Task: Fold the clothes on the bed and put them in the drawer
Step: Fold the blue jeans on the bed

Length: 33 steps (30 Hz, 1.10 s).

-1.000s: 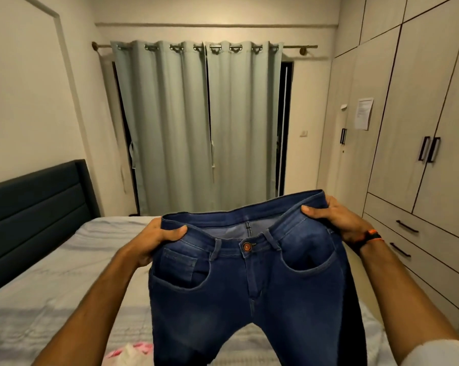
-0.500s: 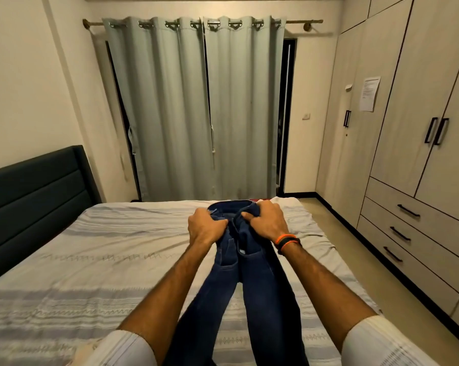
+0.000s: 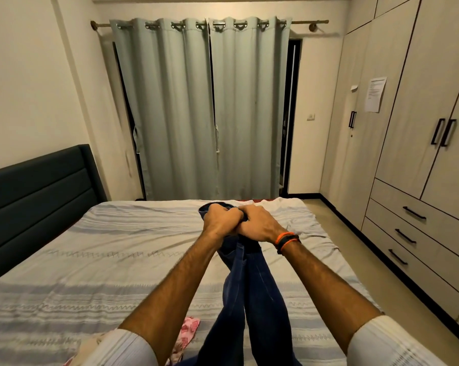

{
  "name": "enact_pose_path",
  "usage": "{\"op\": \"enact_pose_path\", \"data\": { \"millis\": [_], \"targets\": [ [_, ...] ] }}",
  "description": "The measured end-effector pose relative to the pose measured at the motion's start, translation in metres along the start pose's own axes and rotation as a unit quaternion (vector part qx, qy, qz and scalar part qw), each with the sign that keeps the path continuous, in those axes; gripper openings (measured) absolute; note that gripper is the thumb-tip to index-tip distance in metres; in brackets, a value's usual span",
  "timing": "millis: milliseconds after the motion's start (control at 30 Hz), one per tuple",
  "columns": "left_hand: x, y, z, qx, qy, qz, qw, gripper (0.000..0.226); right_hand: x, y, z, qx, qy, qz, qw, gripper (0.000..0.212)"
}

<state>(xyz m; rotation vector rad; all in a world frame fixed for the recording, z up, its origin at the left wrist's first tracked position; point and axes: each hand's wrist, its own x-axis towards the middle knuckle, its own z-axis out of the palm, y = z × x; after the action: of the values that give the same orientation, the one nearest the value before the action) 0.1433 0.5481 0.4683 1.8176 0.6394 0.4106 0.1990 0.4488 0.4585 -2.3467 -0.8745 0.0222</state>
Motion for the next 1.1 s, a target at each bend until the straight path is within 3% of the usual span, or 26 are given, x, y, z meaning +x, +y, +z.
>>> {"op": "enact_pose_path", "data": {
  "millis": [100, 200, 267, 367, 467, 600, 667, 700, 767, 833, 933, 1033, 1100],
  "targets": [
    [-0.001, 0.001, -0.002, -0.03, -0.042, -0.007, 0.999, 0.032, -0.003, -0.003, 0.004, -0.018, -0.015, -0.008, 1.0, 0.039],
    [-0.008, 0.002, -0.009, -0.049, -0.073, -0.004, 0.996, 0.005, -0.005, -0.002, 0.008, -0.054, -0.02, -0.012, 0.998, 0.041],
    [-0.005, -0.002, -0.014, -0.044, -0.092, 0.009, 0.995, 0.019, -0.006, -0.002, 0.012, -0.066, -0.026, -0.014, 0.997, 0.043],
    [-0.003, -0.008, -0.021, -0.037, -0.126, 0.023, 0.991, 0.013, -0.006, -0.003, 0.024, -0.095, -0.02, -0.008, 0.995, 0.05],
    [-0.006, -0.009, -0.024, -0.093, -0.144, -0.018, 0.985, 0.026, -0.005, -0.002, 0.037, -0.093, 0.038, -0.012, 0.995, 0.038],
    [0.002, -0.019, -0.032, -0.208, -0.104, -0.085, 0.969, 0.023, -0.001, -0.003, 0.039, -0.037, 0.072, -0.048, 0.996, 0.024],
    [0.01, -0.036, -0.04, -0.189, -0.061, -0.082, 0.977, 0.019, 0.0, -0.002, 0.033, -0.004, 0.094, -0.053, 0.994, 0.024],
    [0.014, -0.047, -0.045, -0.157, -0.004, -0.055, 0.986, 0.019, 0.0, -0.001, 0.03, 0.016, 0.115, -0.054, 0.992, 0.027],
    [0.021, -0.067, -0.058, -0.11, 0.111, -0.019, 0.988, 0.027, 0.0, 0.002, 0.023, 0.071, 0.147, -0.051, 0.985, 0.032],
    [0.026, -0.079, -0.067, -0.102, 0.138, -0.023, 0.985, 0.045, 0.002, 0.005, 0.016, 0.14, 0.147, -0.036, 0.978, 0.03],
    [0.033, -0.087, -0.078, -0.116, 0.023, 0.002, 0.993, 0.076, 0.003, 0.004, 0.004, 0.253, 0.109, -0.042, 0.96, 0.028],
    [0.031, -0.083, -0.086, -0.106, -0.11, 0.096, 0.984, 0.06, 0.0, -0.005, -0.016, 0.308, 0.07, -0.067, 0.946, 0.026],
    [0.031, -0.076, -0.088, -0.098, -0.133, 0.113, 0.98, 0.053, -0.002, -0.007, -0.029, 0.321, 0.057, -0.079, 0.942, 0.025]
  ]
}}
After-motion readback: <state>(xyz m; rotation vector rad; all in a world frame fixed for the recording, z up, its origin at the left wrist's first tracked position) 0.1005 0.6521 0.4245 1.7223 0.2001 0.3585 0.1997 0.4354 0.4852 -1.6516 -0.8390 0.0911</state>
